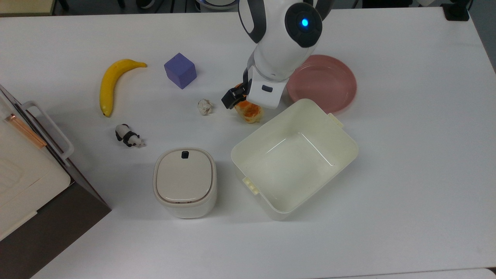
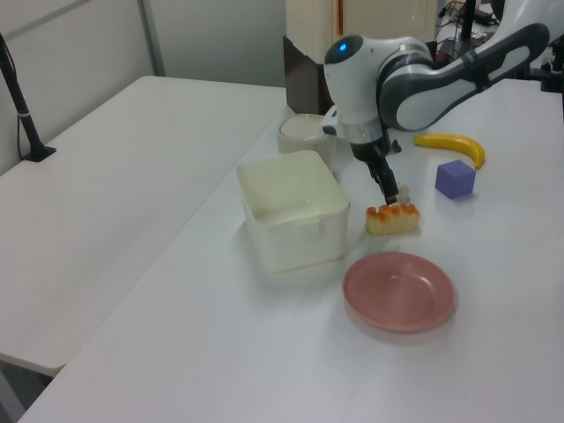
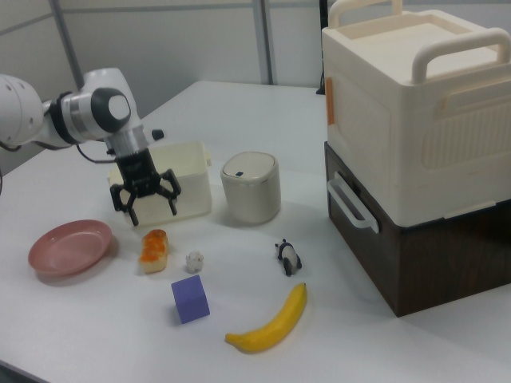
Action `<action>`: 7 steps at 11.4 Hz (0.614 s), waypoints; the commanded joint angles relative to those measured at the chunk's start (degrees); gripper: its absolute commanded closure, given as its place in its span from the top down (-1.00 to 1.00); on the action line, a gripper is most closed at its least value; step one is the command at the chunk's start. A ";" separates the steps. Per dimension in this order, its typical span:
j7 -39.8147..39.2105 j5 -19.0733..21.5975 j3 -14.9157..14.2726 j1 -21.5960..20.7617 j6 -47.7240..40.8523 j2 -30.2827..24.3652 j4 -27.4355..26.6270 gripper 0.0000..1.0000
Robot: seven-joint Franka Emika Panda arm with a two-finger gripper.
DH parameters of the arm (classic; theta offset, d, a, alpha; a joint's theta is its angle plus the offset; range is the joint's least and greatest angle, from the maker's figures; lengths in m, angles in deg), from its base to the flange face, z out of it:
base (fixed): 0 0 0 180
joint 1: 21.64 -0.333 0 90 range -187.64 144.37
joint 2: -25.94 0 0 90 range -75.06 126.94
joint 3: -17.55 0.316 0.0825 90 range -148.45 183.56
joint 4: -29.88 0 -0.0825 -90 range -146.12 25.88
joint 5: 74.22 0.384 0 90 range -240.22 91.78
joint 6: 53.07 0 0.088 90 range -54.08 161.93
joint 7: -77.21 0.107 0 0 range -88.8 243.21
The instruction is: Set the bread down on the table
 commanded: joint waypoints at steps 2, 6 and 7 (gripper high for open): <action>-3.30 8.39 -0.41 6.63 -3.12 -6.95 6.62 1.00; 7.40 13.97 -1.82 9.82 -5.49 -6.96 12.18 1.00; 11.69 14.24 -1.82 9.99 -5.32 -6.70 13.31 1.00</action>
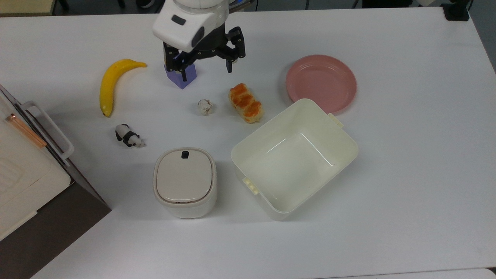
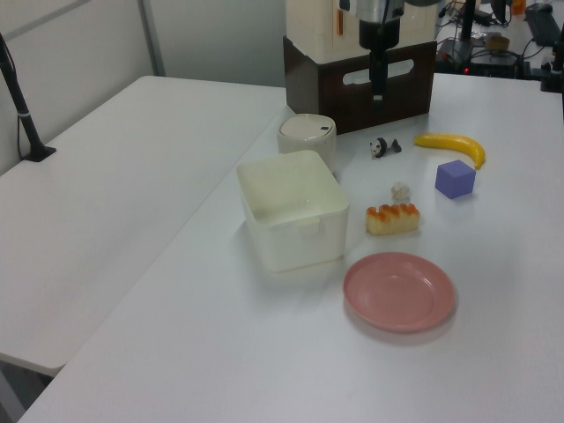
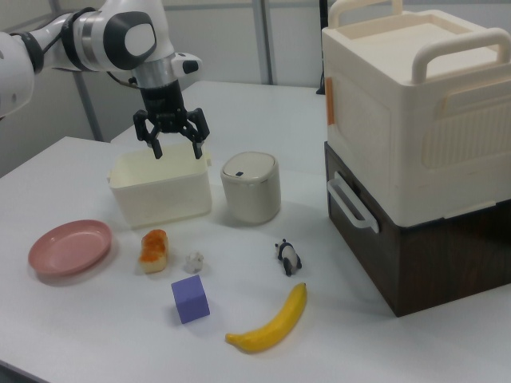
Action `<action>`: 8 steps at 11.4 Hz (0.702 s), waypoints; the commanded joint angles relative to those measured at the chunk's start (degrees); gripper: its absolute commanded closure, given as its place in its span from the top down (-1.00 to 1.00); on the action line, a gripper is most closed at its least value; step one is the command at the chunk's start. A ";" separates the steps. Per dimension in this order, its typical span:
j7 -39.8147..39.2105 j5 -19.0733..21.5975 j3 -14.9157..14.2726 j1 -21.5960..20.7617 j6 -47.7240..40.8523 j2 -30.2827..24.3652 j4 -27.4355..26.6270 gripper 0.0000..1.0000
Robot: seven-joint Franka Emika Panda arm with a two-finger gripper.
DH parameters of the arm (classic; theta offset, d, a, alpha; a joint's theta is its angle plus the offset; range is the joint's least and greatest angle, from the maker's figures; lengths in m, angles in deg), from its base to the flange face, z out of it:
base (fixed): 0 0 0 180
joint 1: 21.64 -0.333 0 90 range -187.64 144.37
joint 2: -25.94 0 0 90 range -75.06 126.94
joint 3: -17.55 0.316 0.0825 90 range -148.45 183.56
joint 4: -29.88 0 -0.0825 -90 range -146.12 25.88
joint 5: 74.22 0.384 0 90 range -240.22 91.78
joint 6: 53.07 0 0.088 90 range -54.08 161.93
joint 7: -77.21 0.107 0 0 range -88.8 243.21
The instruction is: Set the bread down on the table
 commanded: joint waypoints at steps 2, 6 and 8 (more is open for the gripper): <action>13.24 3.57 -2.17 -0.57 1.04 1.25 3.53 1.00; 15.45 6.04 -2.61 0.75 3.34 1.52 5.11 1.00; 15.54 6.39 -2.61 1.01 2.64 1.52 6.77 1.00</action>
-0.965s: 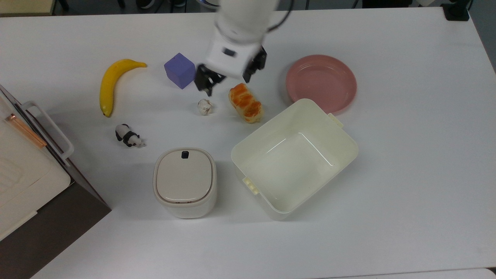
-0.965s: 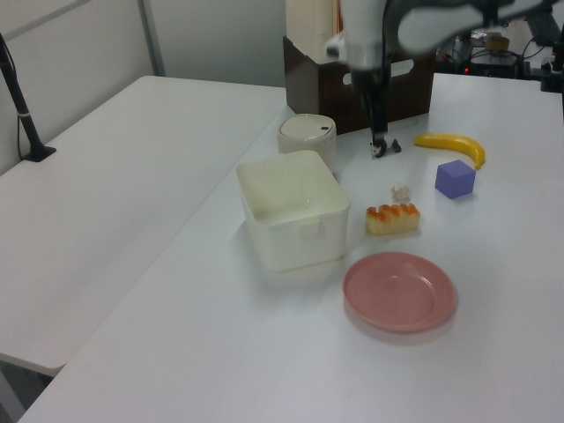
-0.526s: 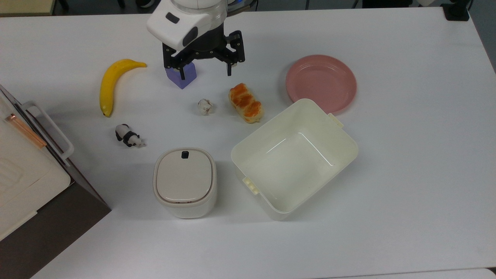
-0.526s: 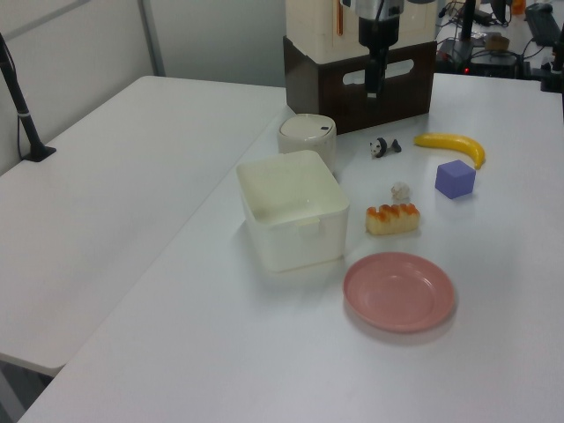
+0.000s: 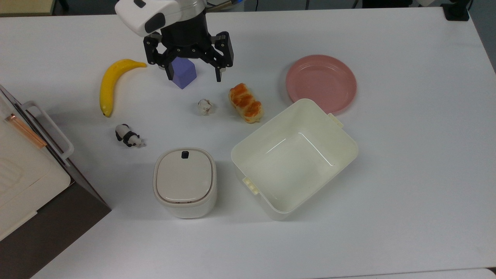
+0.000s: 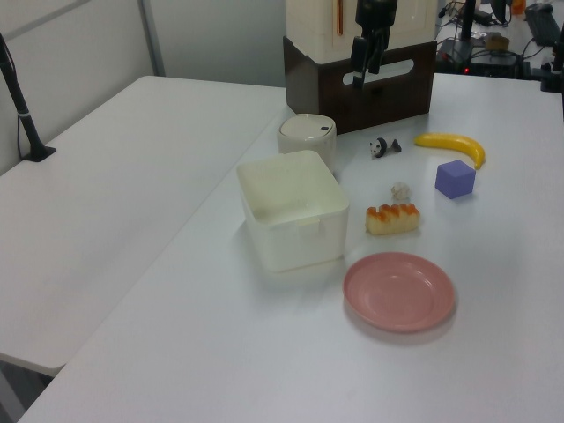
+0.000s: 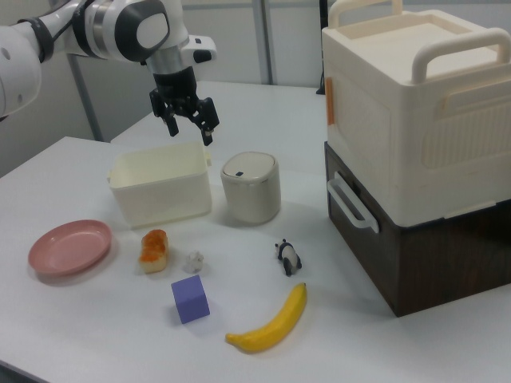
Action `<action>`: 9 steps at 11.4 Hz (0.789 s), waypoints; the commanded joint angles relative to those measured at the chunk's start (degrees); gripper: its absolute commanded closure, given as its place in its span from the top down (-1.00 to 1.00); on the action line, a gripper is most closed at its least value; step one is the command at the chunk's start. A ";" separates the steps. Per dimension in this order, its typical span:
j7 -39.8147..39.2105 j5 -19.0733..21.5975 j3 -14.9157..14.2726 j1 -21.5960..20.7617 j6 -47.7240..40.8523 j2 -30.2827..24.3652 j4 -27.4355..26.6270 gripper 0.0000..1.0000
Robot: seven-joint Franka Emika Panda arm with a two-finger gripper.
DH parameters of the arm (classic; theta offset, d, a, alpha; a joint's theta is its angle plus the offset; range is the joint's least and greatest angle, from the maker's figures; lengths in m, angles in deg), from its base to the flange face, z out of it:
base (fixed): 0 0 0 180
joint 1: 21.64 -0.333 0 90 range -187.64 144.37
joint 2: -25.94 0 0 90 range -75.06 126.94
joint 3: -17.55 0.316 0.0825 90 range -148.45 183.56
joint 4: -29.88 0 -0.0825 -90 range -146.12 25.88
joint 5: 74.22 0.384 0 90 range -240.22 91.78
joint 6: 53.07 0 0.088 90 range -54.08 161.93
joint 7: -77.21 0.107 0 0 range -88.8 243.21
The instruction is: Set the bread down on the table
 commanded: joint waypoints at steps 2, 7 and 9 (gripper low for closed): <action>1.35 1.88 -0.82 -0.49 -2.14 0.61 2.72 1.00; 1.26 1.36 -0.91 -0.75 -4.96 0.43 3.34 1.00; 1.43 1.09 -1.86 -1.10 -5.39 -0.18 2.81 1.00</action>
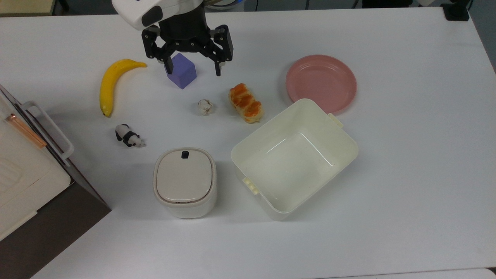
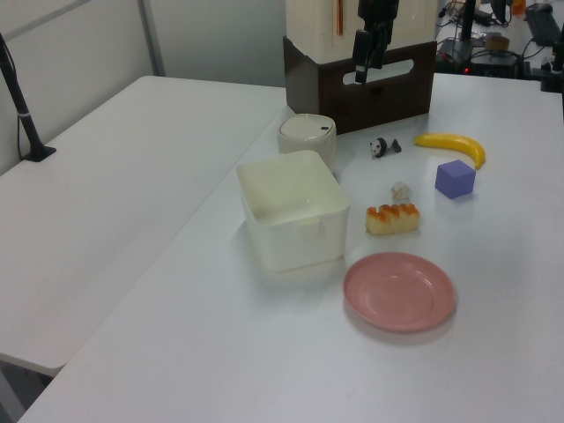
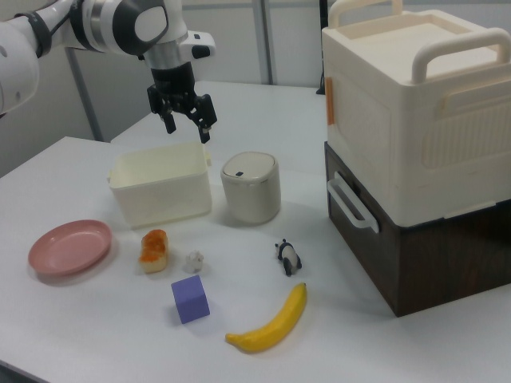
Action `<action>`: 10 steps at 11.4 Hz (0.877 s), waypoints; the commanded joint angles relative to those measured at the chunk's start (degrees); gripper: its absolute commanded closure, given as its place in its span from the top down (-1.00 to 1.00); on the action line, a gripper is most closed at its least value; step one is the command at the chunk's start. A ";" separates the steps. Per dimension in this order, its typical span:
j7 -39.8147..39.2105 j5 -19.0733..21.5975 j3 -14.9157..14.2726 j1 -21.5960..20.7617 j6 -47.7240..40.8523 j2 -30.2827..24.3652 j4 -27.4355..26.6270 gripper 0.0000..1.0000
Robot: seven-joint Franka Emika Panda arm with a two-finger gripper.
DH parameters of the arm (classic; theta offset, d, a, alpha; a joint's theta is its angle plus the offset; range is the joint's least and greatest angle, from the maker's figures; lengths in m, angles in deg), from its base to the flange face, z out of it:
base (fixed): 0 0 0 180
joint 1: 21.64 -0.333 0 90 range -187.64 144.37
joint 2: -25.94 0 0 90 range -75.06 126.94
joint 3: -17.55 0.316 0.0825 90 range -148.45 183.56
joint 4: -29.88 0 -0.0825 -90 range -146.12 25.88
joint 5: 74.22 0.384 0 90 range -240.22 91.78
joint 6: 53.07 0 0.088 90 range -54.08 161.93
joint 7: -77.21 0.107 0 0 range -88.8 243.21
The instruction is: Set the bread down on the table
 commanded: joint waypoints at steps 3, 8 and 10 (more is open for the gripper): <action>4.30 0.80 -3.17 -2.11 -3.41 -1.79 0.61 1.00; 4.30 0.80 -3.35 -2.20 -4.64 -1.80 0.69 1.00; 4.30 0.88 -3.61 -2.20 -4.90 -1.80 0.78 1.00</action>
